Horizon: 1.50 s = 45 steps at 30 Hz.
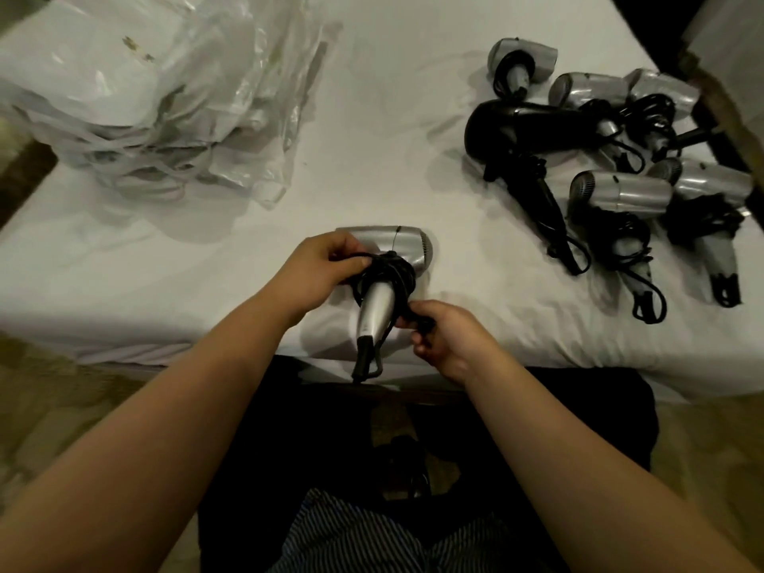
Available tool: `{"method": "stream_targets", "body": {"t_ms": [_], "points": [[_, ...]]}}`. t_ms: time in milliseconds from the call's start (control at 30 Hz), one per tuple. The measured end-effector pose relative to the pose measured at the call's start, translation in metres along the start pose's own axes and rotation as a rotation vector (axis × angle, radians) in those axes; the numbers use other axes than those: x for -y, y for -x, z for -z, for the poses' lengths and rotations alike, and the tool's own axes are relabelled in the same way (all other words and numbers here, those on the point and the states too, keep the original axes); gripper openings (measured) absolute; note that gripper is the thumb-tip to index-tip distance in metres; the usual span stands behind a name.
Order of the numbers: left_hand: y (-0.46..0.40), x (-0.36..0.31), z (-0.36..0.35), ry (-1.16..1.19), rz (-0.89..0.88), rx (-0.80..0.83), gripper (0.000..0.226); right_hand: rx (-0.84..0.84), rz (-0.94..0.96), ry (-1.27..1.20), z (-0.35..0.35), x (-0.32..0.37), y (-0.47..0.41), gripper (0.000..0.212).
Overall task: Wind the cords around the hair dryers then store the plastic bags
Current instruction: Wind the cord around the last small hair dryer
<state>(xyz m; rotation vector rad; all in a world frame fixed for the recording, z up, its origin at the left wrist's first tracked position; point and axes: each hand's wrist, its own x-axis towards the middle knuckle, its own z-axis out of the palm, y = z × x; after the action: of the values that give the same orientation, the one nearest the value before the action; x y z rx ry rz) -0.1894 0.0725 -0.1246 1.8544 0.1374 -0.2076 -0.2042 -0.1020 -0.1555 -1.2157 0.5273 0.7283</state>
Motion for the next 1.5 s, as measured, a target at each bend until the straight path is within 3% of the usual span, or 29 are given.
{"method": "stream_targets", "body": {"t_ms": [200,300,400,533,633,800,900,1033,1167,1233,1300,1400,1500], "points": [[0.006,-0.005,0.003,-0.175,-0.025,0.151,0.026,-0.001,-0.081,-0.021,-0.006,-0.007,-0.003,0.019],[0.007,-0.012,0.002,-0.394,-0.166,0.026,0.030,0.011,-0.047,-0.008,-0.006,-0.007,-0.003,0.015],[0.006,-0.016,-0.004,-0.729,-0.291,-0.176,0.013,-0.012,0.016,0.012,-0.008,-0.006,-0.001,0.015],[0.006,-0.015,-0.013,-0.956,-0.202,-0.295,0.011,-0.062,0.055,0.078,-0.012,-0.003,0.001,0.017],[0.012,-0.011,-0.017,-0.970,-0.222,-0.199,0.013,-0.122,0.031,0.096,-0.014,-0.001,0.000,0.019],[0.017,-0.007,-0.017,-0.992,-0.691,0.010,0.019,-0.208,0.091,0.172,-0.012,-0.001,-0.001,0.016],[0.010,-0.011,-0.028,-1.058,-0.784,0.184,0.006,-0.242,0.176,0.267,-0.012,-0.002,0.001,0.013],[0.003,-0.012,-0.023,-1.001,-0.737,0.181,0.006,-0.218,0.224,0.217,-0.009,0.000,0.006,0.013],[0.010,-0.009,-0.006,-0.828,-0.677,0.068,0.020,-0.175,0.116,0.072,-0.004,-0.003,0.001,0.014],[0.016,-0.001,0.005,-0.660,-0.517,-0.097,0.020,-0.141,0.023,-0.034,-0.002,-0.007,-0.002,0.018],[0.022,0.012,0.014,-0.383,-0.234,-0.208,0.023,-0.124,-0.041,-0.090,0.001,-0.013,-0.003,0.023],[0.032,0.035,0.015,-0.032,0.048,-0.104,0.034,-0.095,-0.073,-0.088,0.002,-0.022,-0.006,0.021],[0.040,0.048,0.001,0.059,0.131,0.028,0.039,-0.051,-0.090,-0.032,0.001,-0.027,-0.008,0.018]]}}
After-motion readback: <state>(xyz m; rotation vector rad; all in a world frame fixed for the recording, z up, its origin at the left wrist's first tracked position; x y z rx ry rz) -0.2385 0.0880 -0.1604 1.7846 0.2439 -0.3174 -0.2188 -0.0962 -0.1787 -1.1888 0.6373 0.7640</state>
